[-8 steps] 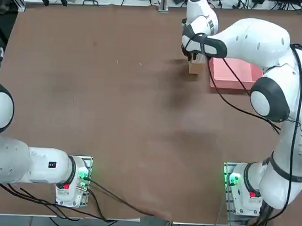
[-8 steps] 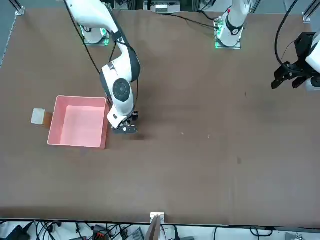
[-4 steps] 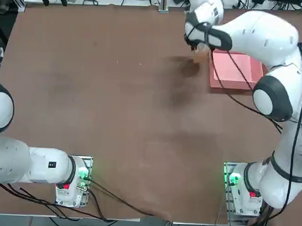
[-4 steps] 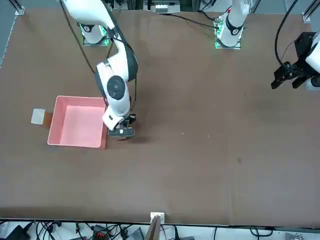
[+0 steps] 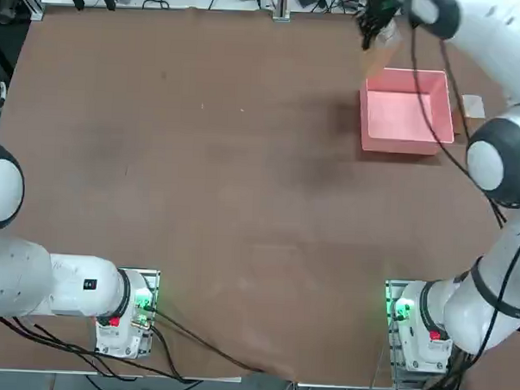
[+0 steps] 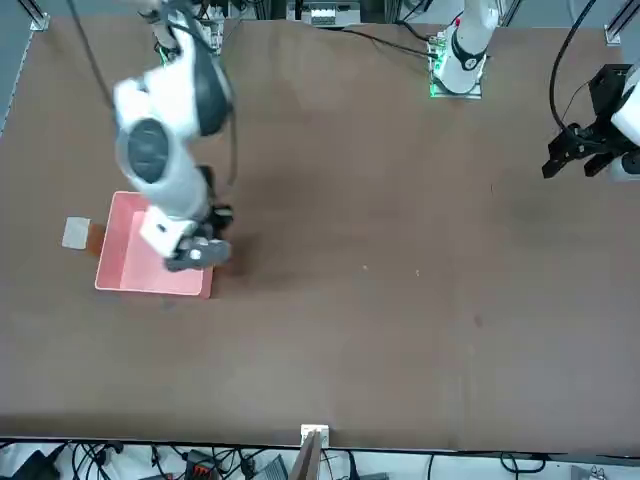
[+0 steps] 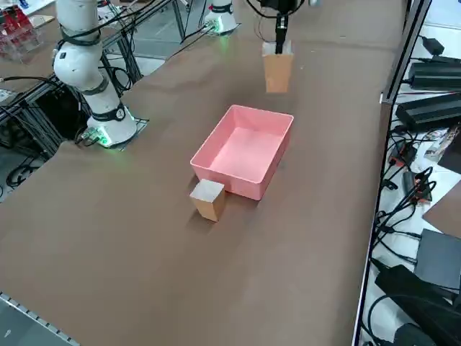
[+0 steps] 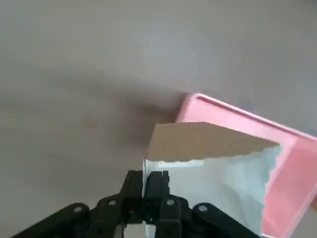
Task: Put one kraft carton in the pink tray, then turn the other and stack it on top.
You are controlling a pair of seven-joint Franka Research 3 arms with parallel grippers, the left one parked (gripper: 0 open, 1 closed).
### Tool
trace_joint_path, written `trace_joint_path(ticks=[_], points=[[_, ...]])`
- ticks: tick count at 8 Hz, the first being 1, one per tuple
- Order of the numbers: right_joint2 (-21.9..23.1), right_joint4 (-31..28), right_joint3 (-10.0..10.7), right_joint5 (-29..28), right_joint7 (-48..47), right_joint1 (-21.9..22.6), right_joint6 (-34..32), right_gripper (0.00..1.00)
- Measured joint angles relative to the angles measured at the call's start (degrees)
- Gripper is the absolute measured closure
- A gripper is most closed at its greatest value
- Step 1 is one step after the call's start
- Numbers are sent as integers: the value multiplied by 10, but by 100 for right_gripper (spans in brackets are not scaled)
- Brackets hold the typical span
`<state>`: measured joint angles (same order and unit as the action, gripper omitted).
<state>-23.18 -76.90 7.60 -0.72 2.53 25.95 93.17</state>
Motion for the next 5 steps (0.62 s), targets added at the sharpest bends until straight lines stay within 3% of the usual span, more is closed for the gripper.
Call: trace_joint_path(ticks=[2,5], points=[[29,-3,0,-1,186,-48,-62,98],[77,-70,1,12,439,-91,-74,98]])
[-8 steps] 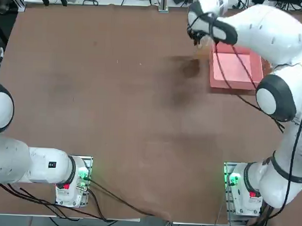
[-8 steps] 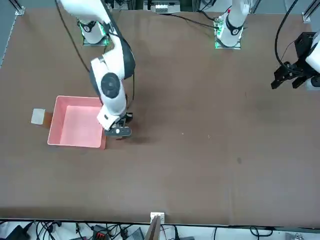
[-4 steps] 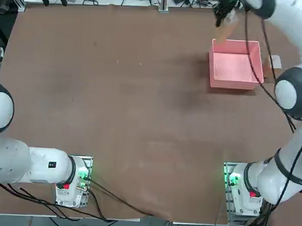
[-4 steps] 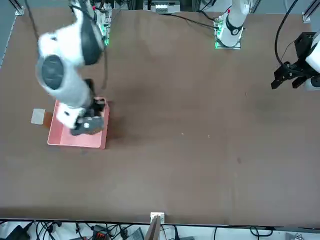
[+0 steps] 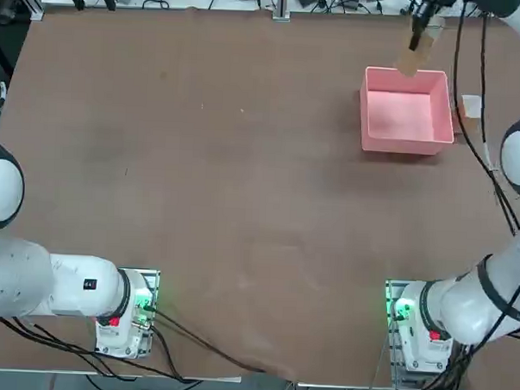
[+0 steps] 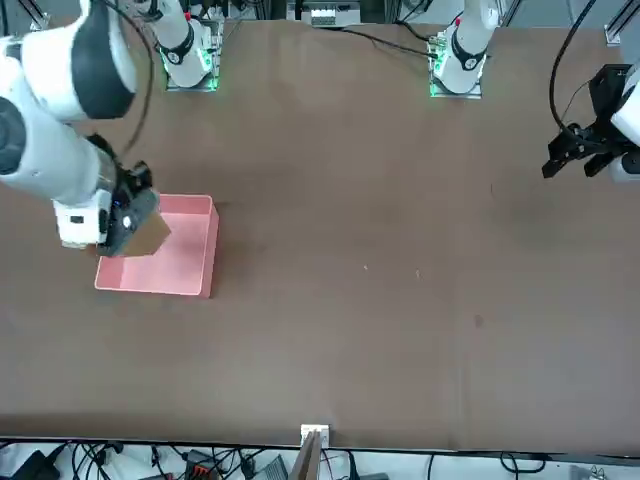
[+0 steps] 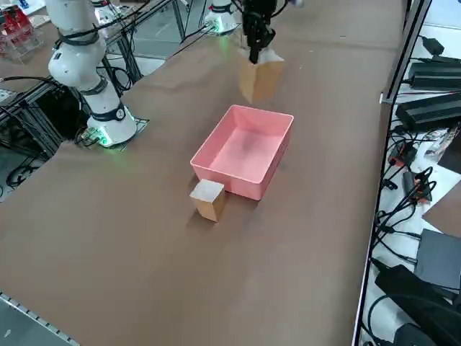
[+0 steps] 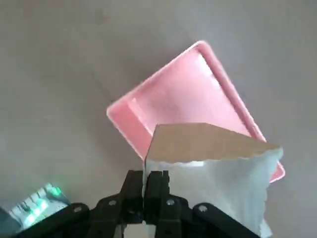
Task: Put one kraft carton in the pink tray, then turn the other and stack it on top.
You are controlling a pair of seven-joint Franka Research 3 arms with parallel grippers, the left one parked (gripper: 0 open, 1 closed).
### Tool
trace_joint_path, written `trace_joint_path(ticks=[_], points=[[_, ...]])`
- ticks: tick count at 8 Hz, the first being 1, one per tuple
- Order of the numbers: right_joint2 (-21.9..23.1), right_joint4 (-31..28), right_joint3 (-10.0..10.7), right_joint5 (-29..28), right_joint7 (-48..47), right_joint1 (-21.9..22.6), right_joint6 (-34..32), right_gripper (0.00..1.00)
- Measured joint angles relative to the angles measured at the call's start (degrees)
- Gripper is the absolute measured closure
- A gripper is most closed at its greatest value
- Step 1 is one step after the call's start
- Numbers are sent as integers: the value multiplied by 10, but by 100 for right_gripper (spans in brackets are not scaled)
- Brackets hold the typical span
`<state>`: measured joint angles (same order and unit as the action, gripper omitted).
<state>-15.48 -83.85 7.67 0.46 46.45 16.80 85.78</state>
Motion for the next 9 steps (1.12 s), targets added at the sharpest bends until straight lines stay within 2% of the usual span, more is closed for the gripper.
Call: trace_joint_path(ticks=[2,5,7,9], points=[[52,-93,0,11,105,-8,48,98],[142,-289,0,24,234,-35,221,98],[172,-389,1,24,311,-65,329,98],[176,-453,1,24,348,-79,422,98]])
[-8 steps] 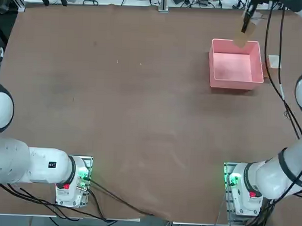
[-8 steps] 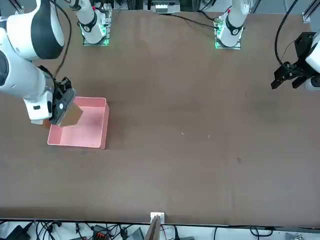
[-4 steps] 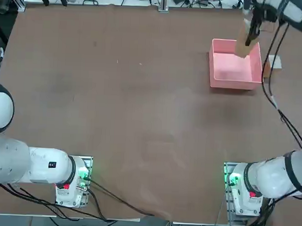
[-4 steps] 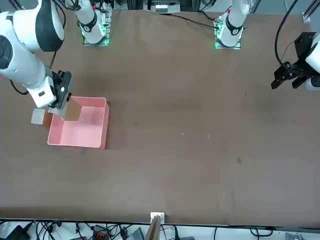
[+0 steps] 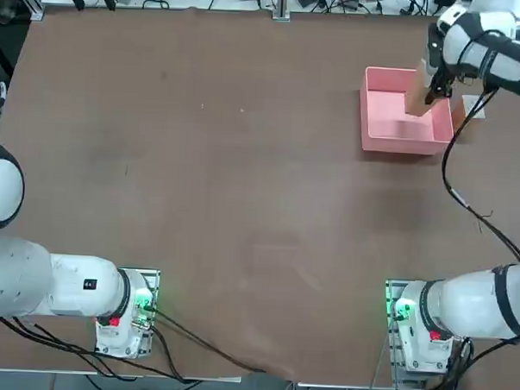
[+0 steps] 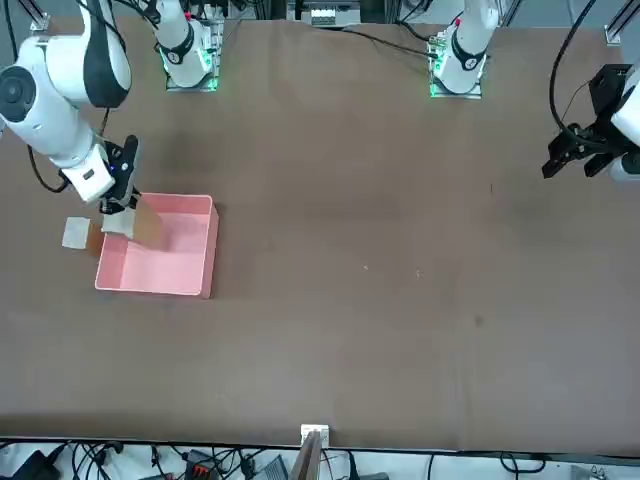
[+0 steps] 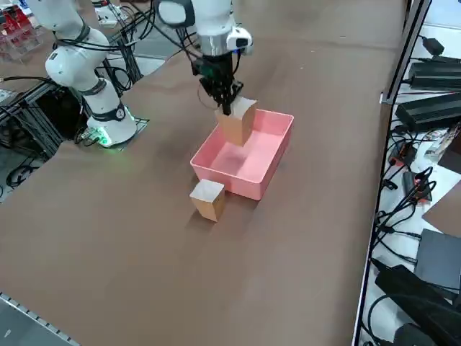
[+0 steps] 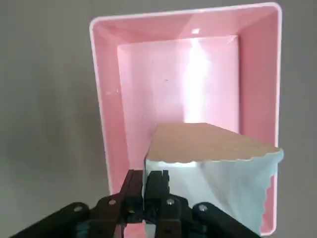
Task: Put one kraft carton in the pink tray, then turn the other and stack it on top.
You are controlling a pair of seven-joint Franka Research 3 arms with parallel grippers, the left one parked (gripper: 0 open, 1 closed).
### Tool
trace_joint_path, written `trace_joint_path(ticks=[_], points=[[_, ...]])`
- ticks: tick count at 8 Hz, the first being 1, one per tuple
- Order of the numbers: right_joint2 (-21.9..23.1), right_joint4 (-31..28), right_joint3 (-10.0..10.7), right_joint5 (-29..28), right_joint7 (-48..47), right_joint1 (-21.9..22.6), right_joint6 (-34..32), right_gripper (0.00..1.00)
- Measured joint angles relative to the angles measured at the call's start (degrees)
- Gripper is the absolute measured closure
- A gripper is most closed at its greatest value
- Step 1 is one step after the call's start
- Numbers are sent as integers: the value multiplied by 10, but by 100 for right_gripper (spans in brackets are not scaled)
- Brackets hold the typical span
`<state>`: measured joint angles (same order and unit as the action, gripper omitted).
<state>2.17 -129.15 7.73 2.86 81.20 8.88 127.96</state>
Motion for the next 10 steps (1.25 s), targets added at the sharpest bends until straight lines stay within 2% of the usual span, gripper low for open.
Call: trace_joint_path(ticks=[2,4,10], points=[[-1,-51,-1,0,11,-1,90,98],[-12,-75,-3,0,35,-1,147,98],[-76,-74,-3,0,39,-1,193,96]])
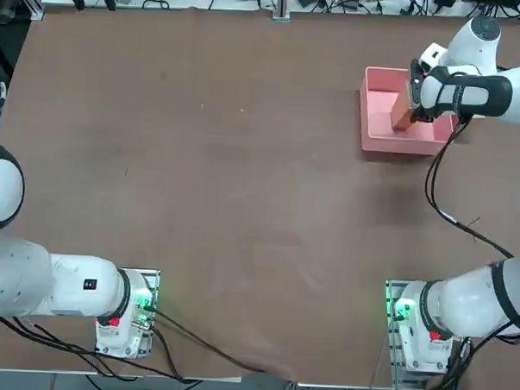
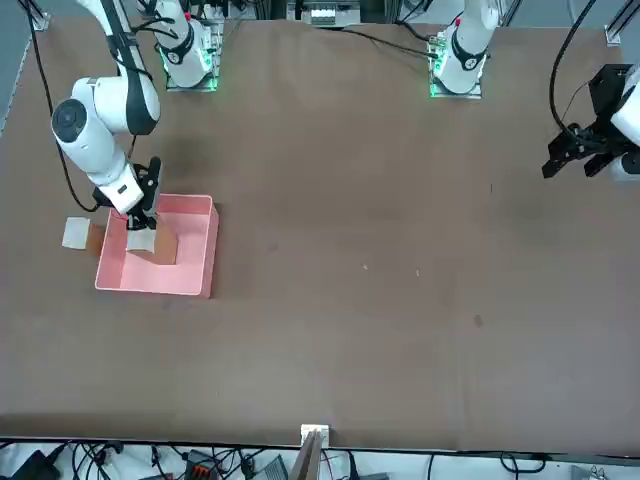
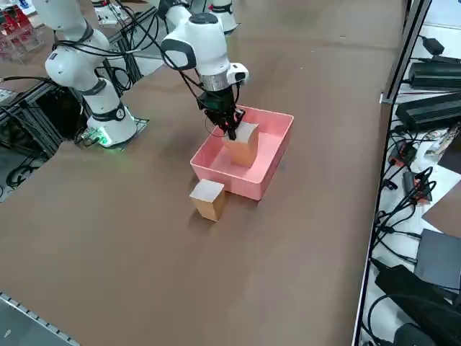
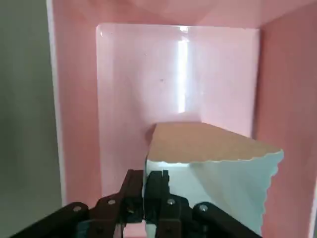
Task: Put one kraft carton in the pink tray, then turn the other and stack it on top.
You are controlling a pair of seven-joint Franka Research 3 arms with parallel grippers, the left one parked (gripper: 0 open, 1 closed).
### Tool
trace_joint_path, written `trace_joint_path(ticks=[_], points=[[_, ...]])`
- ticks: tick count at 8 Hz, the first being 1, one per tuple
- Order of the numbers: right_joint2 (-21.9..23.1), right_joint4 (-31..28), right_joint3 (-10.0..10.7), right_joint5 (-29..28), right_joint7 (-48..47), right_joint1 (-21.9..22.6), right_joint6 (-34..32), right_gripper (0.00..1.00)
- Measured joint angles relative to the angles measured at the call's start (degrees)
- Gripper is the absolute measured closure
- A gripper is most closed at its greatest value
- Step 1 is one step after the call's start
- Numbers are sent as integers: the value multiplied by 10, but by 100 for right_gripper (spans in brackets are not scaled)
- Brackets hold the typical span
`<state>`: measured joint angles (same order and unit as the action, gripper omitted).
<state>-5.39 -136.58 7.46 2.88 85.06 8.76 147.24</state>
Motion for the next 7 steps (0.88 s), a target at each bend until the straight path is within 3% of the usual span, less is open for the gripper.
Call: trace_joint_path(ticks=[1,4,6,7], points=[[0,4,0,0,0,0,0,87],[12,34,0,-1,0,-2,-45,37],[25,112,0,-17,0,-3,-181,2],[30,166,0,-25,0,-3,-254,0]])
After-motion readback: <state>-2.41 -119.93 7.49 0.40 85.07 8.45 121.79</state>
